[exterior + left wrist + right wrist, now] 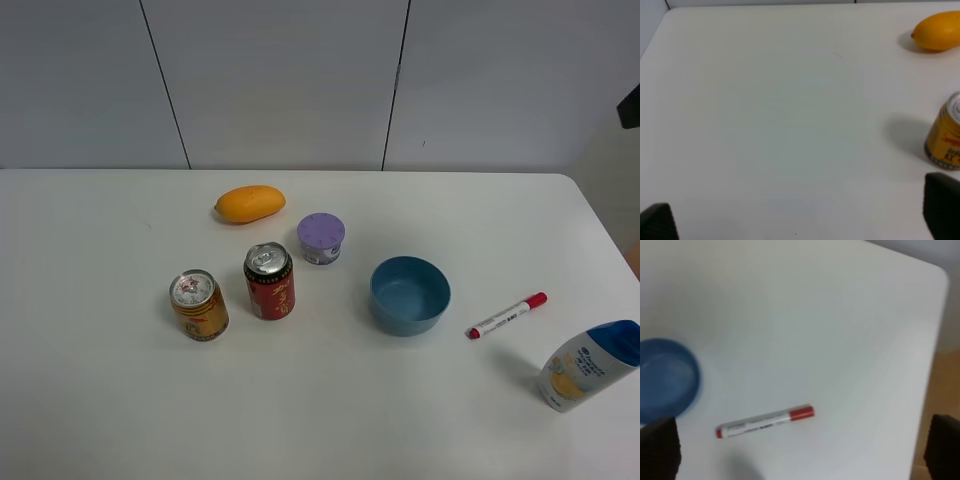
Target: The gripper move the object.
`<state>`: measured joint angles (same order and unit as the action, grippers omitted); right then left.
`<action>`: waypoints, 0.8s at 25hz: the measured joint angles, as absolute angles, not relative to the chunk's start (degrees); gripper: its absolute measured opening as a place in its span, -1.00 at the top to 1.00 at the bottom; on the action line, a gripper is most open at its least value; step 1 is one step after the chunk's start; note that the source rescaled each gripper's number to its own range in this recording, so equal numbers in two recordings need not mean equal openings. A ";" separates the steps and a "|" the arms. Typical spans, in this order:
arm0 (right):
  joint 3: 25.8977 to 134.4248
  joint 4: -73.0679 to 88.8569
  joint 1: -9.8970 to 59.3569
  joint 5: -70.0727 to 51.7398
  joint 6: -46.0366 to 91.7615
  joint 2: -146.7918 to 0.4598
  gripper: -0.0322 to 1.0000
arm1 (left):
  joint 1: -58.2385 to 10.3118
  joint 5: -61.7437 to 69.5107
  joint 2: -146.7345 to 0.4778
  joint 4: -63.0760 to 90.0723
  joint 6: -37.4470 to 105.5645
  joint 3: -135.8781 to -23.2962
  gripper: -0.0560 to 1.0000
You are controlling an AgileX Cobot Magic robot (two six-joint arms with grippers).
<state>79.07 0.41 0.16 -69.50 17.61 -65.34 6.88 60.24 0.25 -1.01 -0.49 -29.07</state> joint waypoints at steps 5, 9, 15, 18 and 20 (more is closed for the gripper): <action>79.07 -0.83 -5.45 -69.56 17.61 -59.98 -0.99 | 6.88 60.24 0.25 -1.01 -0.49 -29.07 -1.00; 76.28 -0.88 -6.89 -69.50 16.52 -53.39 -0.99 | 6.88 60.24 0.25 -1.01 -0.49 -29.07 -1.00; 64.62 0.00 -7.02 -69.61 15.57 -38.51 -0.99 | 6.88 60.24 0.25 -1.01 -0.49 -29.07 -1.00; 60.20 0.31 -7.02 -69.77 14.13 -32.22 -0.99 | 6.88 60.24 0.25 -1.01 -0.49 -29.07 -1.00; 58.24 1.00 -7.02 -69.85 13.17 -28.82 -0.99 | 6.88 60.24 0.25 -1.01 -0.49 -29.07 -1.00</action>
<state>58.24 1.00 -7.02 -69.85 13.17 -28.82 6.88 60.24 0.25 -1.01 -0.49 -29.07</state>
